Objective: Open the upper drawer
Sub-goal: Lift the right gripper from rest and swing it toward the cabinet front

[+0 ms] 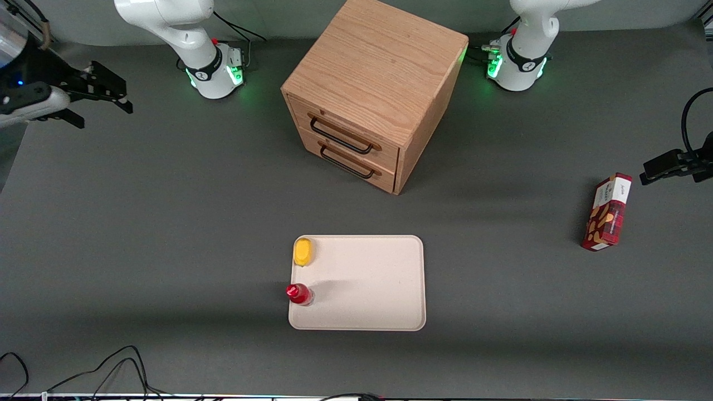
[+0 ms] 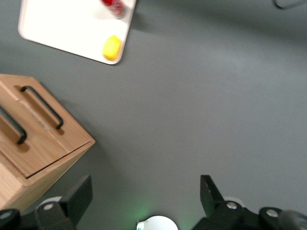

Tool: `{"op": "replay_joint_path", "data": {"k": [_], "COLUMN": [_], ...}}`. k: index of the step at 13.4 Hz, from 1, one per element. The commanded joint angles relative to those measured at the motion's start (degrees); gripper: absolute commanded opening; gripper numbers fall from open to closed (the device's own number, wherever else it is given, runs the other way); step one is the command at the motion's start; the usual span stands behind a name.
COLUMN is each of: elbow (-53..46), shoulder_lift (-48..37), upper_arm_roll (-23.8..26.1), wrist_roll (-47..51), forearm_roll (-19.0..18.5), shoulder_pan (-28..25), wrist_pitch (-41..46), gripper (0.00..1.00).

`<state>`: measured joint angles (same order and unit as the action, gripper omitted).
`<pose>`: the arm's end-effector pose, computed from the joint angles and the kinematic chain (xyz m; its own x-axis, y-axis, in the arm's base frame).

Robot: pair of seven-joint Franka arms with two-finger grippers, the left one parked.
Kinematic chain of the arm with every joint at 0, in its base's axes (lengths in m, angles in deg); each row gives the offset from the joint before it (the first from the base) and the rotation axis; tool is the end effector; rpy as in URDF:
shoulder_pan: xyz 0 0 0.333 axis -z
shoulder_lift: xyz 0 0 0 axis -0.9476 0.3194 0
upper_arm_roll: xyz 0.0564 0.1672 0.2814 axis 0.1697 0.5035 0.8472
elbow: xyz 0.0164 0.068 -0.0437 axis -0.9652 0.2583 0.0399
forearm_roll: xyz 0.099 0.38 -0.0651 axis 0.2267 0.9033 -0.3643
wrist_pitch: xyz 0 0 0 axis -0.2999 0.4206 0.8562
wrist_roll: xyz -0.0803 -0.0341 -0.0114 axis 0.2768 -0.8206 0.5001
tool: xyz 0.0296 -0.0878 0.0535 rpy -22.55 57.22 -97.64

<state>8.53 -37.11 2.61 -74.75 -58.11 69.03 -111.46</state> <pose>0.5042 0.0989 0.6914 0.9540 0.2990 -0.0226 0.2953 -0.9500 -0.1017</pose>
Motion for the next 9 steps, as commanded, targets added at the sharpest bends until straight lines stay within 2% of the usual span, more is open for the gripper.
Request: {"op": "replay_joint_path", "data": {"k": [1,4,5,7,9], "elbow": [-8.2,-8.0,-8.1,-8.0,-6.9], "shoulder_lift": [8.5,15.1,18.3,23.9,28.4], "upper_arm_roll": [6.9,10.9,13.1,20.1,25.4], "wrist_roll": [-3.9,-14.1,-16.6,-16.9,-16.4], "forearm_roll": [3.5,12.9,14.6,13.4,10.3], "shoulder_pan": [0.1,0.0,-0.1,-0.2,-0.6], "wrist_pitch": [1.4,1.3,1.0,-1.3,-5.6], "gripper": [1.00,1.00,1.00,1.00,1.00]}}
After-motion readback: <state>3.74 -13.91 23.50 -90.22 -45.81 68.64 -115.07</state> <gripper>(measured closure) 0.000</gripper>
